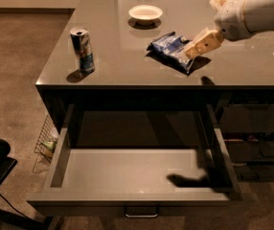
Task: Place blue chip bag into top drawer
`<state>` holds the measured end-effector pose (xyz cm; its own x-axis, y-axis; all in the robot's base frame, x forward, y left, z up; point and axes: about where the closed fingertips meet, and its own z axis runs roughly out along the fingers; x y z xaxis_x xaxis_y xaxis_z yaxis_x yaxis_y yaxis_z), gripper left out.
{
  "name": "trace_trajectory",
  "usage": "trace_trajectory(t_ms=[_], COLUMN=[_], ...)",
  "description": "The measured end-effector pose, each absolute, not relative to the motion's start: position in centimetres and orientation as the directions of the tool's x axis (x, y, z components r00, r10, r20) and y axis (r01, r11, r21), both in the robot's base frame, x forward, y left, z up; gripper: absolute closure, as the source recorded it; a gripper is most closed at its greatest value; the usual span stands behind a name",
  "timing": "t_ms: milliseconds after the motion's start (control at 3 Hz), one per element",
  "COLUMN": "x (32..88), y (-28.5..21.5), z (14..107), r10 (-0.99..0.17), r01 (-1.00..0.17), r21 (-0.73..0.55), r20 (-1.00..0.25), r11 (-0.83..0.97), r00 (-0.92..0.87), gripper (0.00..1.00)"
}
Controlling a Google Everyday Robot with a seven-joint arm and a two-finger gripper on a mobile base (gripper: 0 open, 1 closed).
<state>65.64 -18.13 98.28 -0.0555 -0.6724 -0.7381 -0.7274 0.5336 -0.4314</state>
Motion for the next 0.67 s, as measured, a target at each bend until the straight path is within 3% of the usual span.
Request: trace_trajectory(t_ms=[667], x=[75.3], y=[-16.2], z=[92.0], r10=[-0.637], r01=[-0.754], r21=[-0.311], r20=[-0.749], r11=[0.578], r00=[-0.180], gripper=[0.00])
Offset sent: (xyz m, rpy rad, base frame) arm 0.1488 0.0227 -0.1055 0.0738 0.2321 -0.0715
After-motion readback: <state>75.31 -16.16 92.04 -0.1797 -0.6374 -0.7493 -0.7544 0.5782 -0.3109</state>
